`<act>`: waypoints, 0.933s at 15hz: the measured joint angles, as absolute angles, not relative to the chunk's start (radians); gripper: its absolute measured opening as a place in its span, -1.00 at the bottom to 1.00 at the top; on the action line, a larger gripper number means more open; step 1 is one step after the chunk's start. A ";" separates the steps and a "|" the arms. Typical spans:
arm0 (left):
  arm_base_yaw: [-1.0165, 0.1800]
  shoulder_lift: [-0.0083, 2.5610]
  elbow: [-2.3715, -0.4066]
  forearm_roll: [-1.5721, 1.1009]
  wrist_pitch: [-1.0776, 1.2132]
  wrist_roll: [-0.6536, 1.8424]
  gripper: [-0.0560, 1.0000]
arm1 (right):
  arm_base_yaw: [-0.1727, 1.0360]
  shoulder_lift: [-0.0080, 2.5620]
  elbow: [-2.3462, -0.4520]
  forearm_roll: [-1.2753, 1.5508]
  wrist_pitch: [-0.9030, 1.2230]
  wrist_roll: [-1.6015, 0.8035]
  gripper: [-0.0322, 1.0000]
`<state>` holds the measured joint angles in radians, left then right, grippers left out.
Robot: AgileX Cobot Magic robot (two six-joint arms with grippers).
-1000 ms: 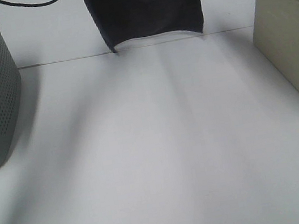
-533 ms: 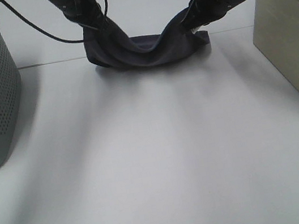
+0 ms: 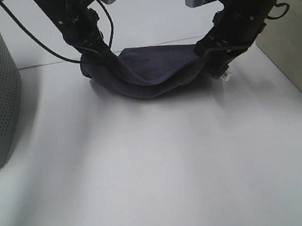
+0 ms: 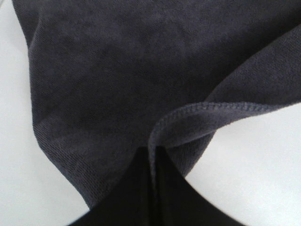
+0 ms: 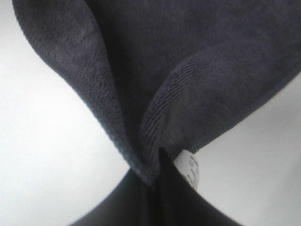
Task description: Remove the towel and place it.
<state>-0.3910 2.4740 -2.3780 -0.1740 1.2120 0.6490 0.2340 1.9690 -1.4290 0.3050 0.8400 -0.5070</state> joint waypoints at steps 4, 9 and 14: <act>-0.390 2.393 -2.174 -0.171 1.211 0.595 -0.89 | 0.234 1.969 -1.429 0.284 1.007 -0.473 -0.89; -0.390 2.226 -1.826 -0.168 1.212 0.652 -0.89 | 0.234 1.973 -1.429 0.280 1.153 -0.472 -0.89; -0.391 2.172 -1.697 -0.157 1.214 0.732 -0.89 | 0.234 1.990 -1.306 0.383 1.187 -0.464 -0.84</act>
<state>-0.3910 2.1720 -1.6970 -0.1570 1.2140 0.7320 0.2340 1.9900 -1.3060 0.3830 1.1870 -0.4640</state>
